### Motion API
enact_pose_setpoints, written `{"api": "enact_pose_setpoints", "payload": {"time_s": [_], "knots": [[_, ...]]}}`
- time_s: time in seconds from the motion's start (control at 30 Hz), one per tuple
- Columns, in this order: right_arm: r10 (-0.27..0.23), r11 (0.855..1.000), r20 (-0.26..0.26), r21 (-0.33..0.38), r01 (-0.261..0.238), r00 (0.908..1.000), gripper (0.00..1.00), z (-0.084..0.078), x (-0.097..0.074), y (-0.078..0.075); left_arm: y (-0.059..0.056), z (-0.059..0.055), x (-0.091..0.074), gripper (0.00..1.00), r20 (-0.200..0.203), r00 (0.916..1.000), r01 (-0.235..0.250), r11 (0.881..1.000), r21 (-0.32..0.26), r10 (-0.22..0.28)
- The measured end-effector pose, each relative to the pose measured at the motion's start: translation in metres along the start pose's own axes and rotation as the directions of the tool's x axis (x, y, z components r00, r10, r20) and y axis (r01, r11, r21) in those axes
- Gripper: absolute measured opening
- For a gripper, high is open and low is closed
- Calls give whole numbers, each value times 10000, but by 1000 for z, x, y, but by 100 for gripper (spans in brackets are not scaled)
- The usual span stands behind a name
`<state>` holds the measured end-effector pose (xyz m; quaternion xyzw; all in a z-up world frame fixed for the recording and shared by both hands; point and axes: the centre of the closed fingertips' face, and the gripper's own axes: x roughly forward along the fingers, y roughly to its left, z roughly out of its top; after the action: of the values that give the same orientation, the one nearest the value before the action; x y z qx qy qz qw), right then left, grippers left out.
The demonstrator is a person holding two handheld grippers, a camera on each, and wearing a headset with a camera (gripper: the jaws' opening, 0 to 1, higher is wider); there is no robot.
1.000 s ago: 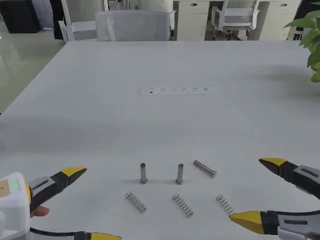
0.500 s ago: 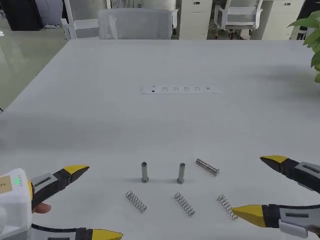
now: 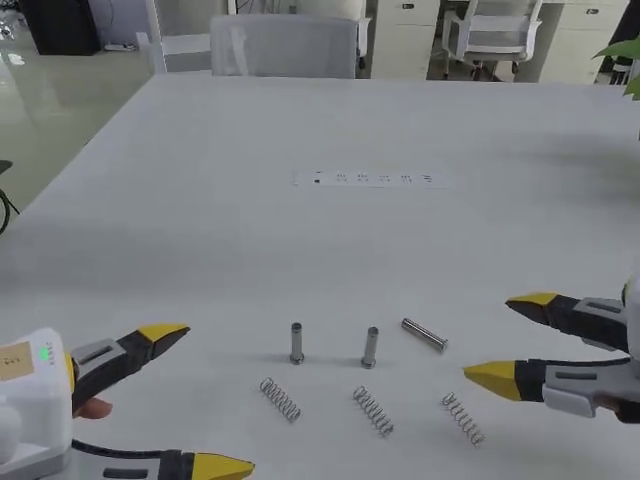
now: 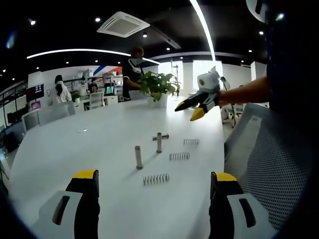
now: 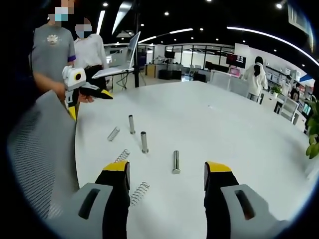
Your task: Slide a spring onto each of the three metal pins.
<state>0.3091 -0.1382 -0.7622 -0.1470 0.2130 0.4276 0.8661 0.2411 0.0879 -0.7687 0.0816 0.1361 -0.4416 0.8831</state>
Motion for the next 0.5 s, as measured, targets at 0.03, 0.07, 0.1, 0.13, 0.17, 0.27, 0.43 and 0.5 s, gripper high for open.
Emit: {"api": "enact_pose_setpoints", "payload": {"time_s": [0.03,0.07,0.1,0.13,0.17,0.27,0.43,0.5], "knots": [[49,9999,-65,-91,-49,10000,57,1,4,-1,0,0,0,90,8,10000,-3,10000,1,3],[70,9999,-72,-106,-71,9999,57,2,6,-2,0,1,0,90,18,10000,3,10000,-2,-3],[103,9999,-225,-91,-105,9997,57,2,10,-4,0,1,0,90,25,10000,2,10000,5,-2],[126,9999,-281,-100,-129,9995,55,2,12,-4,0,1,0,90,26,10000,2,10000,8,-2],[141,9998,-342,-107,-144,9993,54,2,15,-5,0,2,0,90,37,10000,1,10000,4,-1],[208,9998,-665,-59,-213,9976,52,2,25,-7,-1,2,0,90,39,10000,3,10000,19,-3],[296,9995,-1115,-68,-305,9933,49,3,40,-12,0,4,1,90,53,10000,4,10000,29,-4],[290,9995,-1335,-103,-307,9906,47,3,45,-15,1,5,2,90,76,10000,19,10000,30,-19]]}}
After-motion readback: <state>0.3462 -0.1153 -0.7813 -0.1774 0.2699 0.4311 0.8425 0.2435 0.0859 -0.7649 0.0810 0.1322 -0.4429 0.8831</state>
